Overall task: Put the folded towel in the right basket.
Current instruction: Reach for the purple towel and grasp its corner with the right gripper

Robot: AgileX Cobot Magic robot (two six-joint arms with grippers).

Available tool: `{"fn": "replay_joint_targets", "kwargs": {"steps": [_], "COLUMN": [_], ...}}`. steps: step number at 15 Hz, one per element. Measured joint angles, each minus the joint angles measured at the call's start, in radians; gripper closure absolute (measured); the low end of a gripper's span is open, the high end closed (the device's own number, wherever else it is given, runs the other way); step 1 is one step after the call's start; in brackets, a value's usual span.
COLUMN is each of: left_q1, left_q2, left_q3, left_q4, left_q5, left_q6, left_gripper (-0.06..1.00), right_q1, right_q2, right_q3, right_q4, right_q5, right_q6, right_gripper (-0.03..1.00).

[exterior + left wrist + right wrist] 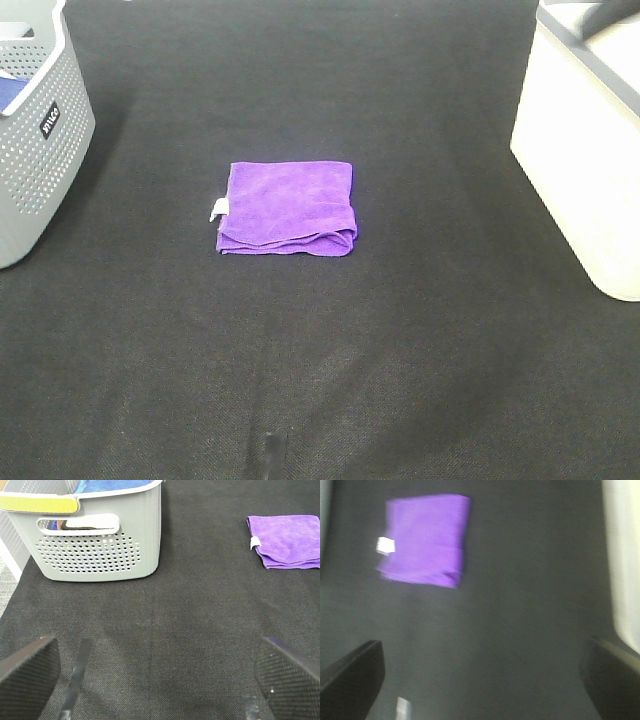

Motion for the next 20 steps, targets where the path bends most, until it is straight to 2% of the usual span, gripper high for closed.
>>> {"fn": "replay_joint_targets", "kwargs": {"steps": [2, 5, 13, 15, 20], "left_q1": [0.000, 0.000, 0.000, 0.000, 0.000], "left_q2": [0.000, 0.000, 0.000, 0.000, 0.000], "left_q3": [0.000, 0.000, 0.000, 0.000, 0.000], "left_q4": [0.000, 0.000, 0.000, 0.000, 0.000], "left_q5": [0.000, 0.000, 0.000, 0.000, 0.000], "left_q6": [0.000, 0.000, 0.000, 0.000, 0.000], "left_gripper": [-0.05, -0.05, -0.05, -0.05, -0.05], "right_q1": [0.092, 0.199, 0.210, 0.210, 0.210], "right_q2": [0.187, 0.476, 1.023, 1.090, 1.140], "right_q3": [-0.048, -0.208, -0.678, -0.738, -0.763], "right_q4": [0.094, 0.118, 0.135, 0.142, 0.178], "right_q5": [-0.050, -0.069, -0.062, -0.042, -0.025], "right_q6": [-0.042, -0.053, -0.053, -0.052, -0.052], "right_gripper": [0.01, 0.01, 0.02, 0.02, 0.03]}}
